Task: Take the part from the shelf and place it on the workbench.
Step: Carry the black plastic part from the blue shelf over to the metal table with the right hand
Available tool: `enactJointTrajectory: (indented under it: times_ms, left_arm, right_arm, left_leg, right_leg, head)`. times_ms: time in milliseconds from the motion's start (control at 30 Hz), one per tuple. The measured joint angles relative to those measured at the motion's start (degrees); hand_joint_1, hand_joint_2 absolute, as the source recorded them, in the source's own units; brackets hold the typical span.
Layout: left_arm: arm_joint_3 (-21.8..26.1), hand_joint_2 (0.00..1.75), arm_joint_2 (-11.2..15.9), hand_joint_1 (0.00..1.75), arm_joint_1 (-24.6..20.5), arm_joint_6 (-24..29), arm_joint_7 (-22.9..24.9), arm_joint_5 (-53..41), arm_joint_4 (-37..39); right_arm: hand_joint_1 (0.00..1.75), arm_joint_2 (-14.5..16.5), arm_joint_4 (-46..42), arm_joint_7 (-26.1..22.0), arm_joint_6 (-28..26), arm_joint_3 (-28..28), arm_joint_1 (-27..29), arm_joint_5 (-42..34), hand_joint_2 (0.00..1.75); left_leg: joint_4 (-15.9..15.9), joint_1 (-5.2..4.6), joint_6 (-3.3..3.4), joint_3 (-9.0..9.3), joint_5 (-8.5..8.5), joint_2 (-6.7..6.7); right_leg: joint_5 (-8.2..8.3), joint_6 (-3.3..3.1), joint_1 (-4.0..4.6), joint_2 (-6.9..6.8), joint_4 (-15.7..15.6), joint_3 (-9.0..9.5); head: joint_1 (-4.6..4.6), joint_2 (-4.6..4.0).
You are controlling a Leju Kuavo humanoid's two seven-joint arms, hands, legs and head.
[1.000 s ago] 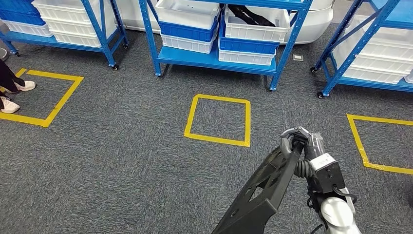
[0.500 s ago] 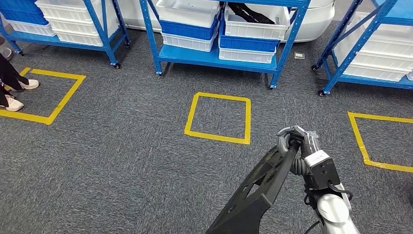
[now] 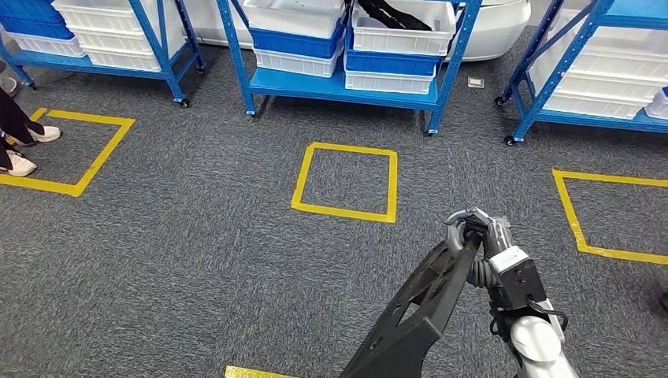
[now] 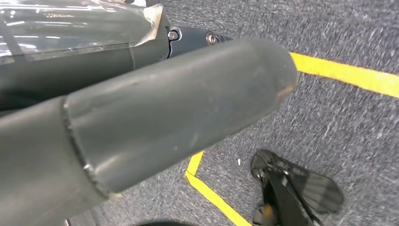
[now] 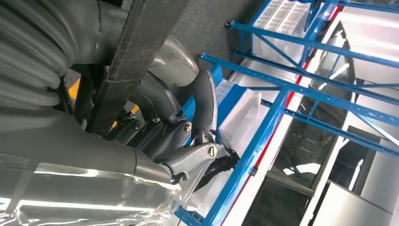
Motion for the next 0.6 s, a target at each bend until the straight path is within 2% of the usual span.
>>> enactJointTrajectory:
  times_ms: [33,133,167,200,233,300,333,367,400,433,500,533,600]
  left_arm:
    - [0.0,0.00,0.0,0.00,0.0,0.0,0.0,-0.1,0.0]
    - [0.0,0.00,0.0,0.00,0.0,-0.2,-0.1,-0.3,-0.1]
    - [0.0,0.00,0.0,0.00,0.0,-0.3,-0.1,-0.3,-0.1]
    - [0.0,0.00,0.1,0.00,0.0,-0.4,-0.1,-0.4,-0.1]
    - [0.0,0.00,0.1,0.00,0.0,-0.6,-0.1,-0.5,-0.1]
    - [0.0,0.00,0.1,0.00,0.0,-0.8,-0.2,-0.8,-0.1]
    - [0.0,0.00,0.1,0.00,0.0,-0.8,-0.2,-0.9,-0.1]
    - [0.0,0.00,0.1,0.00,0.0,-0.9,-0.2,-0.9,-0.1]
    - [0.0,0.00,0.1,0.00,0.1,-0.9,-0.2,-1.0,-0.1]
    - [0.0,0.00,0.1,0.00,0.1,-1.0,-0.2,-1.0,-0.1]
    - [0.0,0.00,0.1,0.00,0.0,-1.1,-0.2,-1.2,-0.1]
    - [0.0,0.00,0.1,0.00,0.0,-1.1,-0.2,-1.2,-0.1]
    - [0.0,0.00,0.1,0.00,0.0,-1.1,-0.2,-1.4,-0.1]
  right_arm:
    - [1.75,-0.1,-0.1,0.0,0.0,0.0,0.1,0.0,1.75]
    - [1.75,-0.3,-0.3,-0.1,-0.2,-0.2,0.4,-0.1,1.75]
    - [1.75,-0.4,-0.5,-0.1,-0.3,-0.3,0.7,-0.1,1.75]
    - [1.75,-0.4,-0.7,-0.1,-0.4,-0.4,1.0,-0.1,1.75]
    - [1.75,-0.5,-0.9,-0.2,-0.5,-0.6,1.4,-0.2,1.75]
    - [1.75,-0.5,-1.2,-0.2,-0.7,-0.8,2.2,-0.3,1.75]
    - [1.75,-0.5,-1.3,-0.2,-0.8,-0.8,2.6,-0.3,1.75]
    - [1.75,-0.5,-1.4,-0.2,-0.8,-0.8,2.9,-0.4,1.75]
    - [1.75,-0.5,-1.5,-0.2,-0.8,-0.8,3.2,-0.4,1.75]
    - [1.75,-0.5,-1.6,-0.2,-0.8,-0.8,3.3,-0.4,1.75]
    - [1.75,-0.5,-1.8,-0.3,-0.8,-0.8,3.3,-0.4,1.75]
    - [1.75,-0.5,-2.0,-0.3,-0.8,-0.9,3.3,-0.5,1.75]
    - [1.75,-0.5,-2.1,-0.4,-0.8,-0.9,3.2,-0.5,1.75]
  left_leg:
    - [-1.8,-0.28,0.22,0.99,0.34,0.00]
    - [-2.7,-0.79,0.87,0.93,1.51,0.03]
    - [-3.1,-0.74,1.16,0.81,2.14,0.11]
    - [-3.4,-0.60,1.46,0.54,2.83,0.20]
    - [-3.6,-0.47,1.65,0.12,3.51,0.28]
    - [-3.6,-0.49,1.81,-1.20,4.46,0.33]
    - [-3.6,-0.49,1.74,-1.90,4.90,0.35]
    - [-3.6,-0.46,1.63,-2.59,5.34,0.37]
    - [-3.5,-0.41,1.48,-3.18,5.77,0.40]
    - [-3.4,-0.35,1.24,-3.70,6.15,0.42]
    - [-3.2,-0.32,0.58,-4.43,6.80,0.46]
    - [-3.1,-0.37,0.21,-4.64,7.02,0.47]
    - [-3.1,-0.48,-0.45,-4.74,7.46,0.46]
  right_leg:
    - [0.28,0.28,0.03,-0.02,0.0,-0.03]
    - [0.99,1.42,-0.17,-0.09,-0.2,-0.18]
    - [0.54,1.63,-0.23,-0.09,0.3,-0.56]
    - [-0.75,1.62,-0.23,-0.08,1.8,-1.28]
    - [-2.77,1.44,-0.30,-0.07,4.5,-2.34]
    - [-7.34,1.15,-0.59,-0.07,11.5,-4.53]
    - [-8.68,1.34,-0.72,-0.07,14.0,-4.92]
    - [-9.16,1.75,-0.84,-0.08,14.9,-4.38]
    - [-8.83,2.33,-0.99,-0.09,13.6,-2.68]
    - [-7.97,2.93,-1.17,-0.13,10.1,0.14]
    - [-6.78,3.32,-1.25,-0.08,2.3,5.63]
    - [-6.53,3.12,-1.11,0.02,-0.1,6.95]
    - [-6.23,2.22,-0.54,0.29,-0.8,6.90]
  head:
    - [0.06,0.00]
    - [0.13,-0.01]
    - [0.14,-0.01]
    - [0.22,-0.01]
    - [0.34,-0.01]
    - [0.50,-0.01]
    - [0.51,-0.01]
    - [0.52,-0.01]
    - [0.56,-0.01]
    - [0.57,-0.01]
    - [0.53,-0.01]
    - [0.50,-0.01]
    - [0.44,0.00]
